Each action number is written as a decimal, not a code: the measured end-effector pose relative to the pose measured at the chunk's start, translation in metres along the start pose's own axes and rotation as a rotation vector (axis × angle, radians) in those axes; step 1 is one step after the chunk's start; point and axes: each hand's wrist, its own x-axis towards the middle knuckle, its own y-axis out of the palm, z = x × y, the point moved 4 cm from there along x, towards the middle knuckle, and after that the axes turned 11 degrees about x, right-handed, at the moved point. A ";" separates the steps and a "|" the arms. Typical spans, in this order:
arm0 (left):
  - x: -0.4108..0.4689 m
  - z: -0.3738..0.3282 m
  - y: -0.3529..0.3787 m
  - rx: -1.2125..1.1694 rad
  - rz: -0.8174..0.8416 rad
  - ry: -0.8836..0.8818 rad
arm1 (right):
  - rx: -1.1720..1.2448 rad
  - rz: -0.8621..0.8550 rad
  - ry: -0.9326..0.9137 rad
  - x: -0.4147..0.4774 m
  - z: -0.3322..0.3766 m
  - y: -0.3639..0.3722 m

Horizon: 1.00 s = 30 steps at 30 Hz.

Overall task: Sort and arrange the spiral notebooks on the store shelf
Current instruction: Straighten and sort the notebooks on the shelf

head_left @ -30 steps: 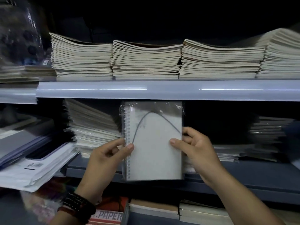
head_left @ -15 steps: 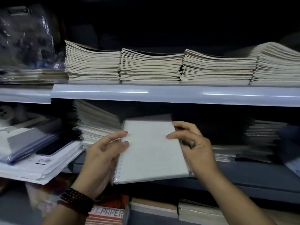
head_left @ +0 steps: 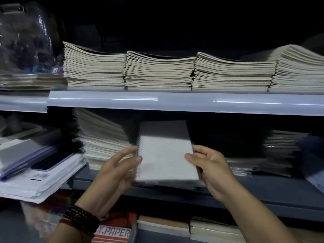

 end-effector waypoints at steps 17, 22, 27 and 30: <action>0.055 0.055 -0.004 0.939 -0.208 0.084 | -1.039 -0.251 -0.105 0.058 -0.007 -0.042; 0.052 0.056 -0.007 1.078 -0.210 0.007 | -1.424 -0.278 -0.122 0.047 0.003 -0.030; 0.051 0.070 0.009 0.762 -0.164 -0.171 | -1.407 -0.245 -0.021 0.039 0.000 -0.032; 0.054 0.073 0.014 0.516 -0.168 -0.236 | -1.266 -0.215 0.057 0.042 -0.012 -0.038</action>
